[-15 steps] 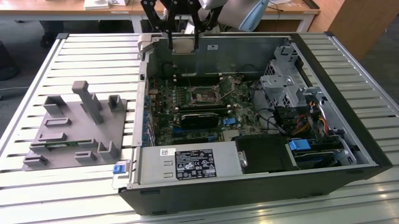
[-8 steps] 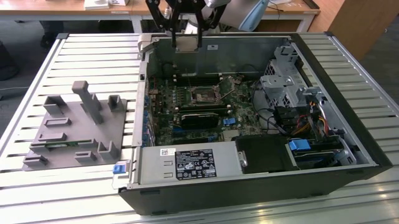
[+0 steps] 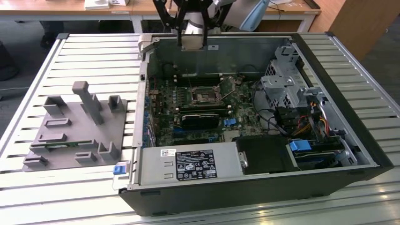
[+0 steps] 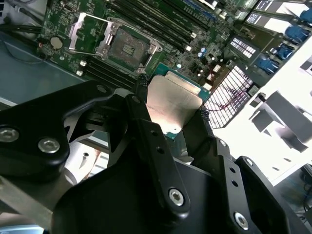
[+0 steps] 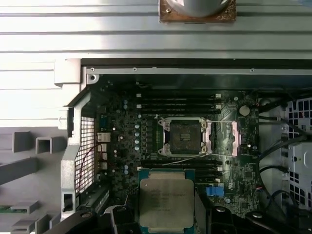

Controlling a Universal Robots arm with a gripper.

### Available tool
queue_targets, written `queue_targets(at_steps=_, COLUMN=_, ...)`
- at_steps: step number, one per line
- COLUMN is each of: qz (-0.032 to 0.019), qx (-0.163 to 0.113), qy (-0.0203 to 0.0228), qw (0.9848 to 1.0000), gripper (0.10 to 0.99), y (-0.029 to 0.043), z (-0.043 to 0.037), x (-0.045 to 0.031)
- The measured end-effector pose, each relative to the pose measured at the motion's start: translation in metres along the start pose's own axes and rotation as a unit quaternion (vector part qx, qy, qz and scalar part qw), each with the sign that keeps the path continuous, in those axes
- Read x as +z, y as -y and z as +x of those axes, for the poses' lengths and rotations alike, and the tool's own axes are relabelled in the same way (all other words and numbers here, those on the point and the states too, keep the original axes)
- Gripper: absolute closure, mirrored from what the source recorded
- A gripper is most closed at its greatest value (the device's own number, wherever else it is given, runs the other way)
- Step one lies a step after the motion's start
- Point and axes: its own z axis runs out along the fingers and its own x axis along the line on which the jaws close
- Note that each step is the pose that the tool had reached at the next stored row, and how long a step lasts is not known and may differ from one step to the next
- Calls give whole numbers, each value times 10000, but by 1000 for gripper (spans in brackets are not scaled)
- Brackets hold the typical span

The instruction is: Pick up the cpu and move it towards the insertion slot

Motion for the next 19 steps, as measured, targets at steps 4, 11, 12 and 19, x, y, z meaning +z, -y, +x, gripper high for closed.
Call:
queue_targets(at_steps=4, qz=0, qx=0, qy=0, qw=10000, gripper=549, y=-20, z=-81, x=1)
queue_targets(at_steps=11, qz=0, qx=-1, qy=0, qw=10000, gripper=549, y=-60, z=-208, x=3)
queue_targets(at_steps=12, qz=0, qx=-1, qy=0, qw=10000, gripper=549, y=-68, z=-222, x=4)
queue_targets(at_steps=19, qz=0, qx=-2, qy=0, qw=10000, gripper=549, y=-155, z=-308, x=8)
